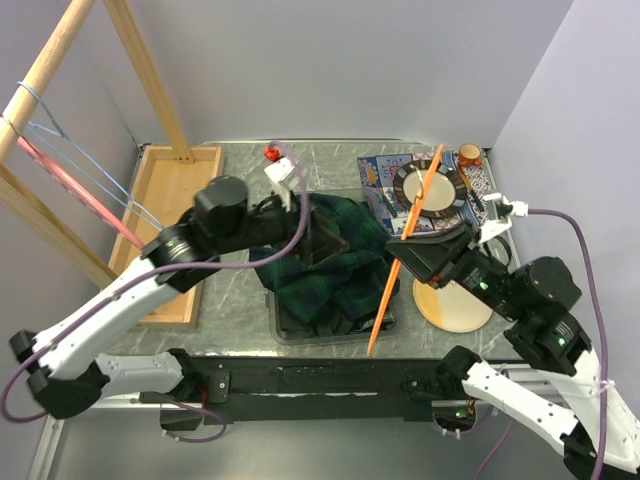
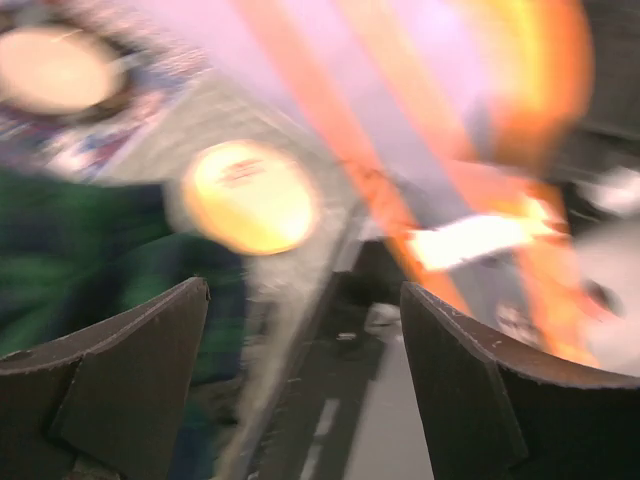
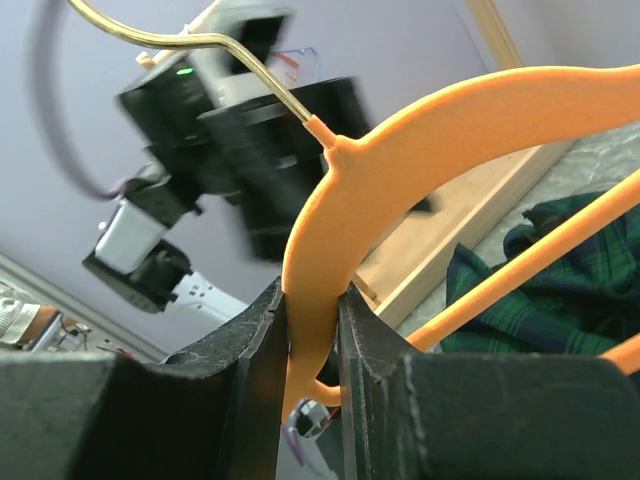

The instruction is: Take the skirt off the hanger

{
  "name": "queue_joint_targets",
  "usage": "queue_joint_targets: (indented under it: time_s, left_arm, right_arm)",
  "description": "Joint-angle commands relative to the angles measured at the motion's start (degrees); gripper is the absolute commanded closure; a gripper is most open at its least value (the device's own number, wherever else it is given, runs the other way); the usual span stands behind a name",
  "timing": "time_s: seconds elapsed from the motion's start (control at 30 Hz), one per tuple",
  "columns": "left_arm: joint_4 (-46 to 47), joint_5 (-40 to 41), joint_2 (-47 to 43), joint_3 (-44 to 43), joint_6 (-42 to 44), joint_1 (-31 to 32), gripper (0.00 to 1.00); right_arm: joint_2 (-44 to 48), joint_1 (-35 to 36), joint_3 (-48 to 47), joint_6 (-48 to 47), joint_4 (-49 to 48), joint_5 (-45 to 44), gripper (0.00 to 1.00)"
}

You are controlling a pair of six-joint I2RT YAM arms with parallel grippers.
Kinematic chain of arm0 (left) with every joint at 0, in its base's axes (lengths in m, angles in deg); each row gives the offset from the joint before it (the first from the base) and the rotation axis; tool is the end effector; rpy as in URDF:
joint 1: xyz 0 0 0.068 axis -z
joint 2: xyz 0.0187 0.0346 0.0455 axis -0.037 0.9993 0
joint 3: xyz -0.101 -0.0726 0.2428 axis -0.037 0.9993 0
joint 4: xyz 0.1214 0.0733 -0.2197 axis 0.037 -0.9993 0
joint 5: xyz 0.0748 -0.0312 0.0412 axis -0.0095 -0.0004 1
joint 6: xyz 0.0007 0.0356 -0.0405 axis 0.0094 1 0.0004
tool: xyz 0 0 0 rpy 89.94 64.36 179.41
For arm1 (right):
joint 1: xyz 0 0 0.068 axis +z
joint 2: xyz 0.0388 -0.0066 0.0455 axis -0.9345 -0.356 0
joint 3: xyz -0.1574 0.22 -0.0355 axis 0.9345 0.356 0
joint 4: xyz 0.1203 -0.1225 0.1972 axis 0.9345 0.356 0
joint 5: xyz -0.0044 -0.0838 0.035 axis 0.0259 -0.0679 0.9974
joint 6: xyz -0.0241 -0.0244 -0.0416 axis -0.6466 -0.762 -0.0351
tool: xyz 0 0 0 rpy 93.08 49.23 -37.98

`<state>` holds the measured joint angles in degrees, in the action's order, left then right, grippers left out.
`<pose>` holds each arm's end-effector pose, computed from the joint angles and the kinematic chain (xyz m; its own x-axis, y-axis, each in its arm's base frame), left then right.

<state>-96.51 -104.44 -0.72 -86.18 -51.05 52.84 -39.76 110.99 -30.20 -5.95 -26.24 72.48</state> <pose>0.1476 -0.1971 0.4499 -0.4789 -0.0492 -0.8765 0.7961 0.3965 -0.4572 0.0626 0.0655 0.4455 -0.3692 0.4873 -0.7913 -0.7250 0.3817 0.5733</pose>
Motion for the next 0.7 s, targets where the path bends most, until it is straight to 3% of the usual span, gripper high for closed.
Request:
queue_joint_targets:
  time_s: [0.0, 0.13, 0.67]
  left_arm:
    - [10.20, -19.70, -4.55, 3.69, -4.21, 0.08, 0.17]
    - [26.72, -30.78, -6.93, 8.71, -15.37, 0.26, 0.17]
    - [18.75, -25.44, -5.00, 9.59, -10.12, 3.33, 0.20]
  right_arm:
    - [-4.61, -0.10, -3.22, -1.87, -8.82, 1.89, 1.00]
    - [-9.62, -0.53, -3.32, -1.35, -13.73, 5.40, 1.00]
    - [-20.26, -7.91, -5.25, 12.70, -32.55, 17.09, 1.00]
